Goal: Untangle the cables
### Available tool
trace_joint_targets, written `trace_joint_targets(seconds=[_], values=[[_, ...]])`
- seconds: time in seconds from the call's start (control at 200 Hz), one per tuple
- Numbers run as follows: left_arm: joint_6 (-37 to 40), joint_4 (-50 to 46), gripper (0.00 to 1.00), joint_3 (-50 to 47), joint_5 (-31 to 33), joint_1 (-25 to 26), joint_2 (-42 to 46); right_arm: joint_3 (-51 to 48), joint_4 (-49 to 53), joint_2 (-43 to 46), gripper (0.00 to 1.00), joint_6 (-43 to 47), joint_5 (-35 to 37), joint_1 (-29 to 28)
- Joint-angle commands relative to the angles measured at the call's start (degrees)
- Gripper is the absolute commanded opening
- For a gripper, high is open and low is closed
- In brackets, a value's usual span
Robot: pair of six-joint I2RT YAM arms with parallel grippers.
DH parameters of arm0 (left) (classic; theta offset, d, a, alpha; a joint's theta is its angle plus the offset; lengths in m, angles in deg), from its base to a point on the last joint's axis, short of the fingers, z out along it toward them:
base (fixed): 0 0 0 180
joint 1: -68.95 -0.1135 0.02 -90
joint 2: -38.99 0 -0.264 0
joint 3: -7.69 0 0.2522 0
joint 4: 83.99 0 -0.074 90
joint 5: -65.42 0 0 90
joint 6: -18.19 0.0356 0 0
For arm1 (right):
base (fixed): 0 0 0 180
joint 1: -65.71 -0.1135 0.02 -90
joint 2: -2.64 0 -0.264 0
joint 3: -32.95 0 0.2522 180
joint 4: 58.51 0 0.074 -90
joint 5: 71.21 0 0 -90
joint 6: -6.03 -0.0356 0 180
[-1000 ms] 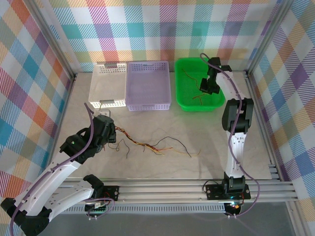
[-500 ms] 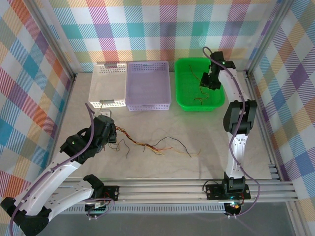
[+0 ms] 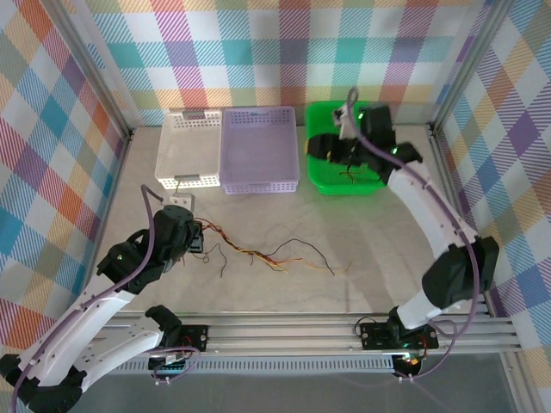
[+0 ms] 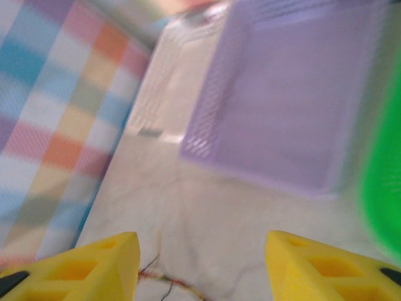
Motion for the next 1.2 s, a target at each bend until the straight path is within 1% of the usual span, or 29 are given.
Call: trace_joint_targets(seconds=[0.0, 0.095, 0.185, 0.25, 0.395, 0.475, 0.64, 0.785, 0.885, 0.945, 1.195], values=[[2.32, 4.55, 0.0, -1.22, -6.77, 0.47, 3.04, -10.52, -7.93, 5.87, 0.56, 2.5, -3.51, -5.93], [2.56, 6.89, 0.0, -1.48, -12.27, 0.47, 5.78, -21.29, -14.12, 12.46, 0.58, 0.28, -2.81, -10.36], [1.13, 8.66, 0.0, -1.21, -16.73, 0.56, 7.27, -28.81, -18.25, 16.72, 0.59, -1.23, -1.9, -13.82], [-0.51, 9.65, 0.0, -0.74, -20.02, 0.65, 7.1, -32.38, -19.84, 18.86, 0.59, -1.67, -0.16, -16.34], [-5.4, 12.33, 0.0, 0.73, -24.66, 1.08, 5.01, -36.65, -23.73, 21.21, 0.59, -1.69, 2.9, -21.08], [-7.27, 14.25, 0.0, 1.45, -26.34, 1.28, 4.13, -36.57, -24.3, 21.21, 0.59, -0.46, 4.17, -23.41], [-8.89, 15.64, 0.0, 2.46, -25.85, 1.61, 2.58, -35.05, -25.02, 20.51, 0.58, 3.1, 9.37, -27.7], [-9.56, 16.85, 0.0, 2.05, -25.84, 2.09, 1.04, -32.49, -24.68, 19.38, 0.55, 6.49, 14.4, -29.66], [-9.61, 17.38, 0.0, 1.66, -25.67, 2.46, 0.84, -31.49, -25.36, 18.9, 0.53, 7.83, 17.77, -29.94], [-9.48, 17.21, 0.0, 1.44, -25.63, 2.53, 0.66, -30.99, -26.21, 18.47, 0.52, 8.29, 18.39, -29.94], [-9.54, 16.97, 0.0, 0.48, -26.31, 3.15, 0.23, -27.63, -27.81, 14.56, 0.53, 11.09, 15.26, -30.89]])
